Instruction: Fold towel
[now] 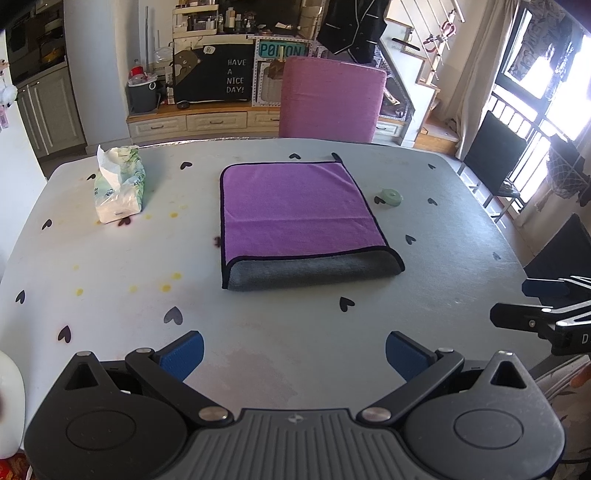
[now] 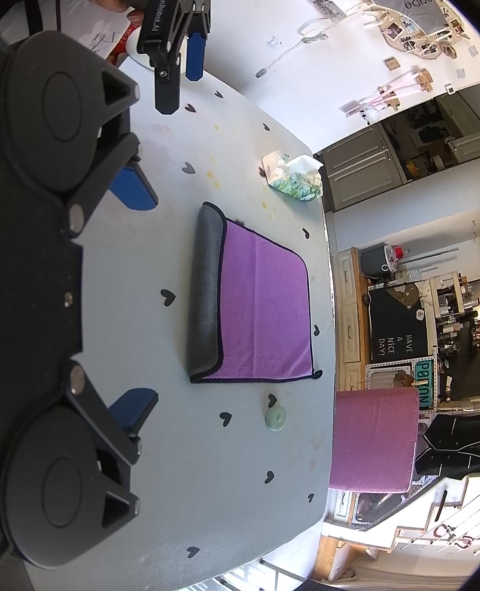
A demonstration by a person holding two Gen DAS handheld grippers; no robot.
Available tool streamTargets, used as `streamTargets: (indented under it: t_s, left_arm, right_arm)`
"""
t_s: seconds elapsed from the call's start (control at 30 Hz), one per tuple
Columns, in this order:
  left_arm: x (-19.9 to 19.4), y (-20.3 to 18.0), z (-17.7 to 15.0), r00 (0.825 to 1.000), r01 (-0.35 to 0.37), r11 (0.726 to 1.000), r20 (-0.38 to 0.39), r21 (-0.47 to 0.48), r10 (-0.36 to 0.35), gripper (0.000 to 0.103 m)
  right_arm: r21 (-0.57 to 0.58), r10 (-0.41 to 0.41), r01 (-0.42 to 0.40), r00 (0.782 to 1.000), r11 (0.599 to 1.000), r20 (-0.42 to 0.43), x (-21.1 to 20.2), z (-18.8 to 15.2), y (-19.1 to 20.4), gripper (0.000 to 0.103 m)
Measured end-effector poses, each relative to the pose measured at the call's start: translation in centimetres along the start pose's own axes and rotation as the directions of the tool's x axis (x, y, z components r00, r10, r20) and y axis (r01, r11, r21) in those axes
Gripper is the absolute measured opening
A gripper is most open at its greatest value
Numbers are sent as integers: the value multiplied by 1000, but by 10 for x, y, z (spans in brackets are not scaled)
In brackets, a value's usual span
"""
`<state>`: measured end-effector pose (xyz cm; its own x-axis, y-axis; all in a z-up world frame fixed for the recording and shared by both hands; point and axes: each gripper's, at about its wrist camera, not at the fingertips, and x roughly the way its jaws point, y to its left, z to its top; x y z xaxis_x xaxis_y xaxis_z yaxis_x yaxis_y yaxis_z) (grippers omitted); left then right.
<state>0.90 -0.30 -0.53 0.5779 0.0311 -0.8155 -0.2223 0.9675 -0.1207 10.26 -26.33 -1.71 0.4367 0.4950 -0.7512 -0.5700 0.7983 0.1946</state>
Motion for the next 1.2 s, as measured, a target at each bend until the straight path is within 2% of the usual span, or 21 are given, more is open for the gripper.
streamTargets:
  t_s: [0.4, 0.63, 0.87, 1.0, 1.2]
  left_arm:
    - [33, 10, 22, 999, -35, 999, -4, -11, 35, 103]
    - [55, 9, 36, 997, -71, 997, 16, 25, 70, 103]
    - [82, 14, 50, 994, -103, 993, 29, 60, 101, 103]
    - [100, 23, 59, 990, -136, 989, 30, 54, 134, 103]
    - [127, 38, 73, 989, -149, 987, 21, 60, 148, 103]
  right_arm:
    - [0, -26, 26, 1000, 1000, 11, 27, 19, -8, 103]
    - [-9, -31, 31, 999, 999, 37, 46, 37, -15, 103]
    - [-71, -35, 39, 998, 997, 60, 67, 54, -19, 103]
    - [-28, -21, 23, 996, 999, 91, 79, 63, -27, 103]
    - [39, 29, -33, 995, 999, 91, 106, 77, -44, 103]
